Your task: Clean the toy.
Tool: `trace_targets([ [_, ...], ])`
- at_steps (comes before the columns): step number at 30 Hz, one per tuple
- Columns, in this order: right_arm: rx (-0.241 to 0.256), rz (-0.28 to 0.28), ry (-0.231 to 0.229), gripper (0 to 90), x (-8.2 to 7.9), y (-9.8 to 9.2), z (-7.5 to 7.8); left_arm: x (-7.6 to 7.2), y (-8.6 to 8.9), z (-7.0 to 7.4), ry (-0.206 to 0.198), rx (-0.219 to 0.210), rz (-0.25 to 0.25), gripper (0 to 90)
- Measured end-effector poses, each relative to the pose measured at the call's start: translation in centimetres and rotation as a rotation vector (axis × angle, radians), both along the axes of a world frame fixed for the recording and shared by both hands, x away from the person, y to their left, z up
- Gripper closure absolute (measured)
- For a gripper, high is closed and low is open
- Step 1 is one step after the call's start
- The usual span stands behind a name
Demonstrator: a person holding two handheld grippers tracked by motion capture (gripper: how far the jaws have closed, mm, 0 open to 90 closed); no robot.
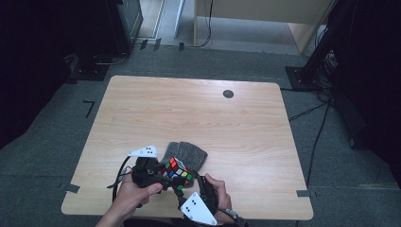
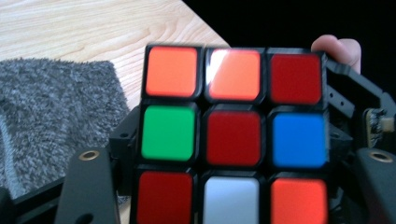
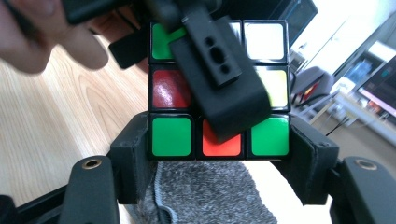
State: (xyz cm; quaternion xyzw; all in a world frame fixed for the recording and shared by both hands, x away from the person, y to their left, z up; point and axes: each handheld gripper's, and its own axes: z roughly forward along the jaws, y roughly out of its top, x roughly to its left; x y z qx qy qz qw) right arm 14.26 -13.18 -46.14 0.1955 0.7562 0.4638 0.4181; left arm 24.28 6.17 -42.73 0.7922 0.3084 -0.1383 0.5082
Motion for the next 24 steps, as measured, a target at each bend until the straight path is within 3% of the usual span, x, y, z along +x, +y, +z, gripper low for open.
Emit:
trace_targets([
  [3, -0.035, 0.006, -0.039, 34.4, -0.2, 0.1, -0.2, -0.1, 0.1, 0.1, -0.020, 0.010, -0.010, 32.4],
  [8, -0.029, 0.014, -0.024, 33.6, 0.1, 0.0, -0.3, -0.4, 0.1, 0.2, -0.072, 0.034, 0.005, 33.8],
  [11, -0.013, 0.033, 0.010, 29.0, 0.3, -0.3, -0.1, -0.4, 0.6, 0.5, -0.121, 0.050, 0.044, 33.8],
  [15, 0.015, 0.042, 0.067, 27.4, 0.9, -1.3, -0.1, 0.1, 2.3, 0.8, -0.172, 0.029, 0.107, 33.8],
  [17, 0.059, 0.037, 0.132, 29.2, 1.5, -1.9, -0.3, 0.3, 3.3, 0.8, -0.206, 0.026, 0.140, 33.7],
  [20, 0.143, 0.035, 0.295, 32.8, 2.8, -2.1, -1.5, 0.6, 4.4, 0.7, -0.249, 0.014, 0.158, 33.7],
  [22, 0.145, -0.017, 0.387, 37.2, 3.6, -1.9, -2.4, 0.6, 4.7, 0.6, -0.278, 0.016, 0.161, 33.7],
  [24, 0.181, -0.070, 0.524, 47.5, 4.8, -1.8, -3.1, 0.4, 4.8, 0.4, -0.316, 0.042, 0.159, 33.7],
])
